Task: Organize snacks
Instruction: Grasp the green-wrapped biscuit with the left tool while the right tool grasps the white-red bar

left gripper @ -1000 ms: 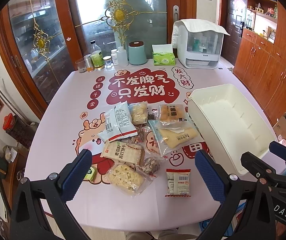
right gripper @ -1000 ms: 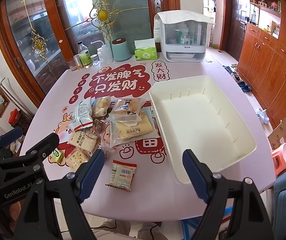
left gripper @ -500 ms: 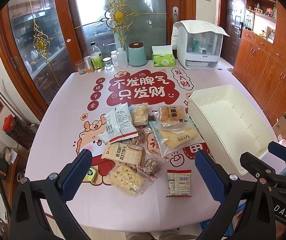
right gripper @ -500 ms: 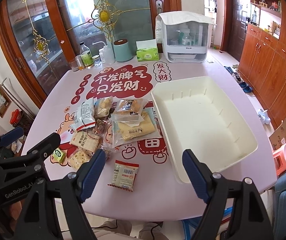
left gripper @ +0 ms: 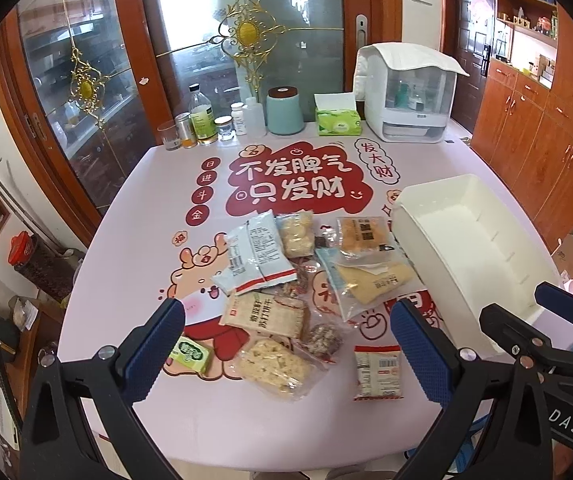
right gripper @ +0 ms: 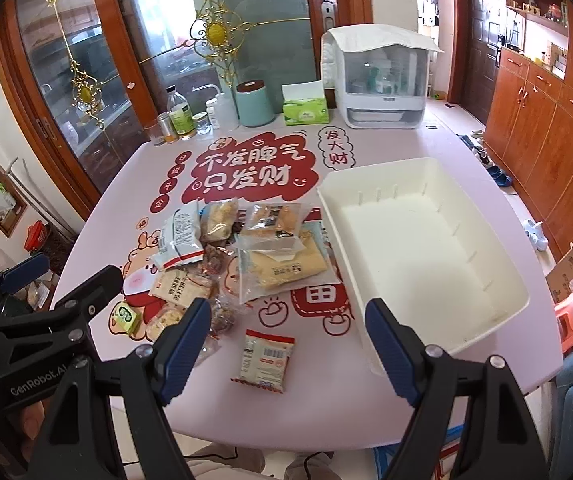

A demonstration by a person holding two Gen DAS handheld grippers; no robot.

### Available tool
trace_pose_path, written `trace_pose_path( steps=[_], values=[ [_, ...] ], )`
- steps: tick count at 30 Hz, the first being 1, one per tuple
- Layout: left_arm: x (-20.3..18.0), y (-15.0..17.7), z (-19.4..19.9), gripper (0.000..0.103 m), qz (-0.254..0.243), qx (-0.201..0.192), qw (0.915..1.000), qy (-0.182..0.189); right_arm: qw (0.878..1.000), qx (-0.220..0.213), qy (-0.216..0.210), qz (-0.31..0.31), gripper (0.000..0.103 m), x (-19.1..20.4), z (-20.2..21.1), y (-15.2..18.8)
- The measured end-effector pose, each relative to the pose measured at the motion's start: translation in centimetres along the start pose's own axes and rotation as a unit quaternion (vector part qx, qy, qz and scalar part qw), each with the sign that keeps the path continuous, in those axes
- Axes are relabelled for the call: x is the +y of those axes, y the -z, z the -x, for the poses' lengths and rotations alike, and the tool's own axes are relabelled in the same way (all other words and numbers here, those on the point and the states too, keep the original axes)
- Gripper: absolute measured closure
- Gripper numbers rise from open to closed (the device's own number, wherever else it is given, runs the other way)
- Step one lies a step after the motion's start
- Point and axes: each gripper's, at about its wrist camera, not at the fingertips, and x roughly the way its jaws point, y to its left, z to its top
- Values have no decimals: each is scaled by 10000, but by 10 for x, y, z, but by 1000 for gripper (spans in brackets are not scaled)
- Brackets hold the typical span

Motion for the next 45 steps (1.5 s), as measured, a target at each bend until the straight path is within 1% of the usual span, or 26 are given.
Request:
trace_pose_path(
  steps=[7,12,14,17,19,20,22,24,25,28,31,32,34,37,39,45],
  values=[
    [29,-4,-15,1,-89,163,9998,91,9997,167,-102,-127,22,22,-16,-5],
    [63,-5,-38,1,-152,422,9988,175,9987,419,-118,-268,23,37,-37,-5],
    [81,-3,-51,1,-205,506,9985,94,9978,563,-77,-340,23,40,-48,-2],
    [109,3,-75,1,-386,607,9973,-130,9954,824,23,-490,23,42,-67,4],
    [127,10,-94,1,-477,759,9958,-162,9936,981,145,-550,23,42,-81,10],
    [135,14,-103,1,-507,848,9950,-112,9926,1056,215,-565,23,42,-88,13],
    [149,27,-125,1,-583,1117,9920,20,9897,1240,404,-586,23,41,-103,22],
    [157,40,-143,1,-751,1305,9884,205,9862,1433,502,-658,24,39,-118,33],
    [158,47,-151,1,-878,1366,9864,264,9836,1561,534,-730,24,37,-127,41],
    [157,68,-169,1,-1413,1397,9790,455,9786,1741,564,-939,25,31,-141,58],
    [150,85,-183,1,-2109,1377,9662,554,9761,1794,569,-1086,25,26,-148,70],
    [147,90,-189,1,-2340,1402,9600,632,9756,1788,570,-1143,25,24,-150,74],
    [143,95,-199,1,-2515,1554,9520,793,9745,1785,568,-1237,25,19,-153,80],
    [141,97,-217,1,-2351,1842,9494,969,9721,1774,545,-1432,25,12,-158,87],
    [141,98,-228,1,-2101,2011,9511,1039,9707,1752,576,-1540,25,9,-161,91],
    [148,104,-251,1,-1386,2434,9547,1009,9688,1686,561,-1727,25,6,-177,97]
  ],
)
